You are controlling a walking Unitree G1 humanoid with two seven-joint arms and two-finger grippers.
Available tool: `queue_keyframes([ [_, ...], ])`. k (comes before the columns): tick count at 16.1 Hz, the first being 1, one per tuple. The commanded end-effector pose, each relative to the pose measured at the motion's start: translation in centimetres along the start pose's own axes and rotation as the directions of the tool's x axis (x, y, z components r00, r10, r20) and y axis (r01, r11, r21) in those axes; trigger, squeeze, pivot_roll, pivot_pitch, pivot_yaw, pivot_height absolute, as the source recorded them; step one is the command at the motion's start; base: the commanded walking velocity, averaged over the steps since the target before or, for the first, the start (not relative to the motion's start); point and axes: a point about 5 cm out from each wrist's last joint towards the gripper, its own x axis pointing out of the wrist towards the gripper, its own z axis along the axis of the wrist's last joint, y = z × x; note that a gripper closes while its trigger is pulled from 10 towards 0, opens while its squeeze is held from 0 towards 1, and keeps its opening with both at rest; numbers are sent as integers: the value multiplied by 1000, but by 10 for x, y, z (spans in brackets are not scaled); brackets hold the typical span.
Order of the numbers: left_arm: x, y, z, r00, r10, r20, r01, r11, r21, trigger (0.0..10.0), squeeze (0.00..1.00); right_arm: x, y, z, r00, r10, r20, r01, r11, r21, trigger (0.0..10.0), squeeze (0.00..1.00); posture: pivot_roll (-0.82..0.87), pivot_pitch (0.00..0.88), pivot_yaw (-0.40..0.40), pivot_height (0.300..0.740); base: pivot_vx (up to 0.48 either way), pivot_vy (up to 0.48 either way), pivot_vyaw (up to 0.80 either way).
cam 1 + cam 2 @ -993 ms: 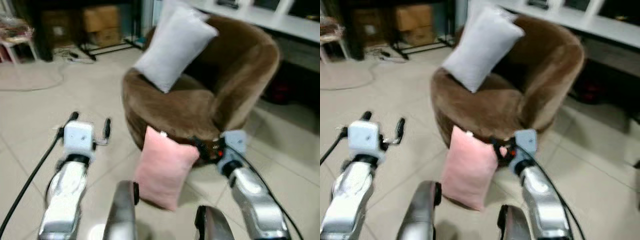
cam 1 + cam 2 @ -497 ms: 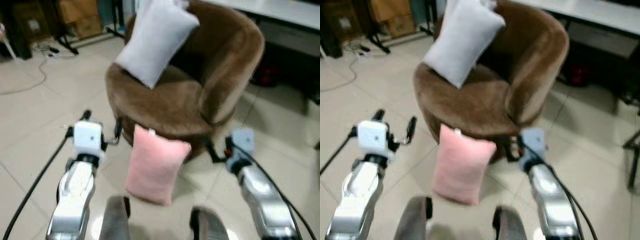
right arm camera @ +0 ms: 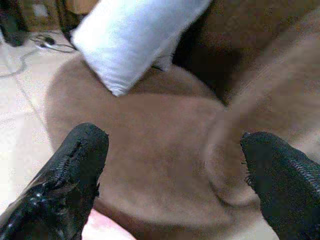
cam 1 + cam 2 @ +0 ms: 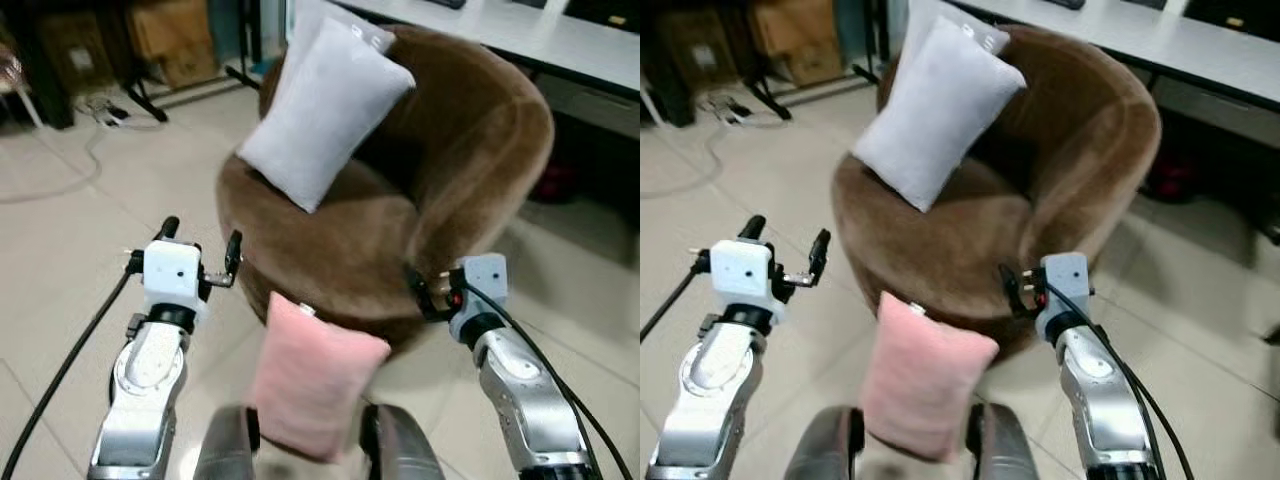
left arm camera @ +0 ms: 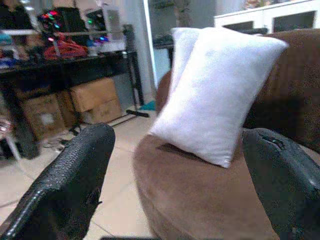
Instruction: Move the pillow to the sofa from floor
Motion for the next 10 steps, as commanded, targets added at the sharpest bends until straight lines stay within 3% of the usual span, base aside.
queue_keyframes([
  [1, -2, 7, -1, 1000, 17, -9, -17, 1000, 12, 10000, 596, 3, 7, 3, 1000, 14, 13, -14, 1000, 10, 10000, 0, 77, 0, -64, 566, 458, 0, 0],
  [5, -2, 6, -2, 1000, 17, -8, -16, 1000, 11, 10000, 596, 2, 8, 3, 999, 53, 3, -52, 998, -21, 10000, 0, 73, 0, -66, 566, 435, 0, 0],
  [8, -2, 5, -3, 1000, 15, -11, -15, 1000, 12, 10000, 592, 2, 10, 2, 998, 69, -5, -69, 997, -31, 10000, 0, 72, 0, -68, 566, 392, 0, 800],
  [10, -3, 5, -4, 1000, 21, -19, -21, 1000, 6, 10000, 576, 2, 5, 2, 999, 47, -1, -47, 999, -10, 10000, 0, 72, 0, -69, 566, 131, 0, 0],
])
